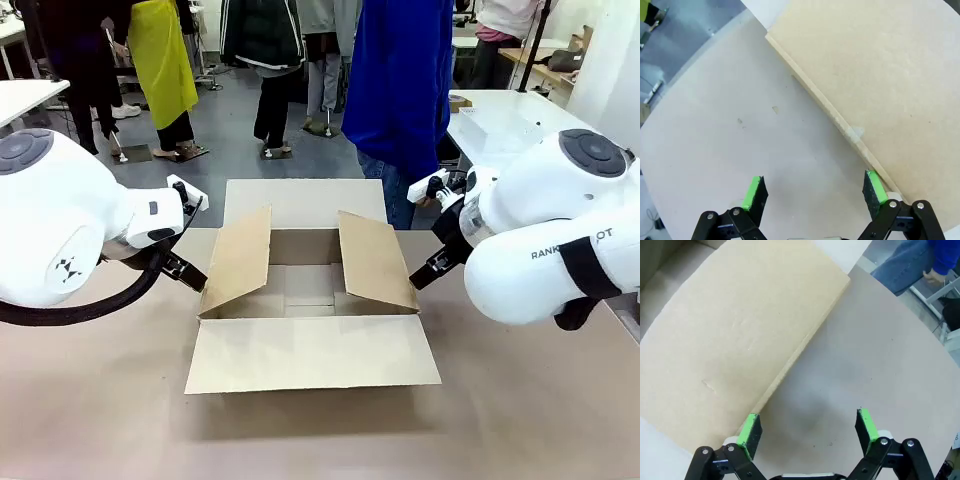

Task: Pack the gift set into the box.
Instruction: Place both hands on the side flaps of the Package Box and spread them outward.

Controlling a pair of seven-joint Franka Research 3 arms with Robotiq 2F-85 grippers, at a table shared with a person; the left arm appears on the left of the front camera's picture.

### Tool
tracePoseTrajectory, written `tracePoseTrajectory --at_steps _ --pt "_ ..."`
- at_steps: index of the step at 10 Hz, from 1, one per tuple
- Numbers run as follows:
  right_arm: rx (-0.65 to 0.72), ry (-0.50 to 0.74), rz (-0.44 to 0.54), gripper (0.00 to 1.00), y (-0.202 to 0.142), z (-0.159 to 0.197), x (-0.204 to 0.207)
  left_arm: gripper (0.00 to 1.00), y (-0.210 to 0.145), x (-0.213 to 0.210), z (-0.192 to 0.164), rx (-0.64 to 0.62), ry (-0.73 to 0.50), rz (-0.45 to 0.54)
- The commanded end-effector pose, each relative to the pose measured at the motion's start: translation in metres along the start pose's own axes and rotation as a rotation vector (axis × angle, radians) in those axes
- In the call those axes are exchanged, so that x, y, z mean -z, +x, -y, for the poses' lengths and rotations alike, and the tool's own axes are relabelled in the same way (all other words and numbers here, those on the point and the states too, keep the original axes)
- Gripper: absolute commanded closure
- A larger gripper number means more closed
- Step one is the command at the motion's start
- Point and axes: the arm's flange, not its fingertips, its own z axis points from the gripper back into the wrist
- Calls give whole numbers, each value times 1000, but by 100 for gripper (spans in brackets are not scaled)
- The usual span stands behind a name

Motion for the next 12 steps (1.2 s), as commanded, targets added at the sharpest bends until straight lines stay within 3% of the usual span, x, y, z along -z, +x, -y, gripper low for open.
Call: tracePoseTrajectory --at_steps 1,12 --pt "0 0 0 0 0 0 0 0 0 0 0 1 0 0" --pt "0 0 0 0 0 0 0 0 0 0 0 1 0 0"
